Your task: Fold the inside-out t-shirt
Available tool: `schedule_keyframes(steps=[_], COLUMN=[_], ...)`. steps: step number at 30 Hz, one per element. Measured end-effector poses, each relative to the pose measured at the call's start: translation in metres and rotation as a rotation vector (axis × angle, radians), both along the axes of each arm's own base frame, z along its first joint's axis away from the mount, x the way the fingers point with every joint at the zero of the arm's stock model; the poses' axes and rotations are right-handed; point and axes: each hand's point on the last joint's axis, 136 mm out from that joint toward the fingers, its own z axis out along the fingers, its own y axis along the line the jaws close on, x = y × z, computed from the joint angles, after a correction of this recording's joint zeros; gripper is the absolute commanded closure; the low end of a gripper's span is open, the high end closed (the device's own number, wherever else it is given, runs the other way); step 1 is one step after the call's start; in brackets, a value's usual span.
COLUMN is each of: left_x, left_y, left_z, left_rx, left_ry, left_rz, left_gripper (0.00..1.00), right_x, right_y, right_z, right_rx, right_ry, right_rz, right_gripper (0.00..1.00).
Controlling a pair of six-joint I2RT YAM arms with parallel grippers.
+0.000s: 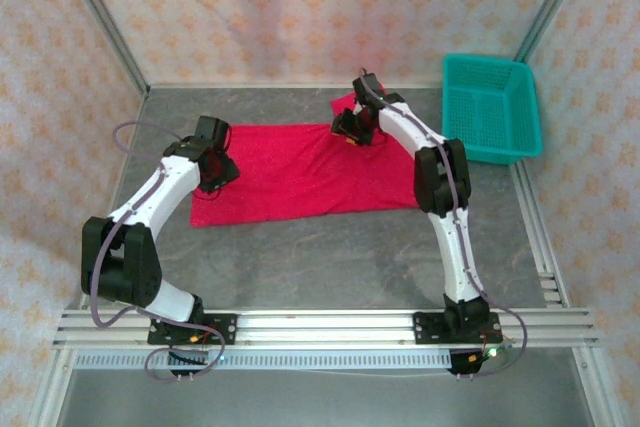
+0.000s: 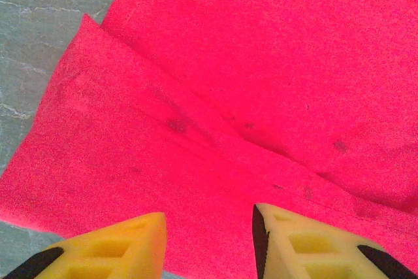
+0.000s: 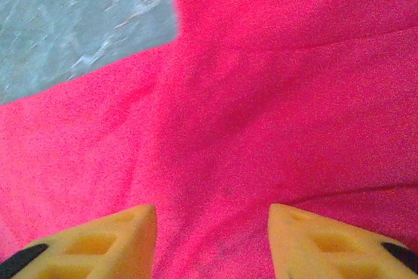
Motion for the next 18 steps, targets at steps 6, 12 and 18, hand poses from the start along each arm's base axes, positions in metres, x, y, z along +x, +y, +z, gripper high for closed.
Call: schedule_keyframes(steps=[6, 12, 18], left_x=[0.000, 0.002, 0.002], left_y=[-0.006, -0.019, -0.020], left_z=[0.010, 0.011, 0.009], left_rx=[-0.025, -0.041, -0.047], left_ry=[-0.035, -0.044, -0.037], left_rz=[-0.005, -0.041, -0.046], left_gripper=[0.59, 0.59, 0.59], right_x=[-0.037, -0.050, -0.049], right_y=[-0.016, -0.063, -0.094], right_z=[0.041, 0.058, 0.020], right_rx=[-0.046, -0.087, -0.149], right_ry=[-0.053, -0.106, -0.043], right_rz=[0.007, -0.079, -0.138], right_gripper=[0.48, 0.48, 0.45])
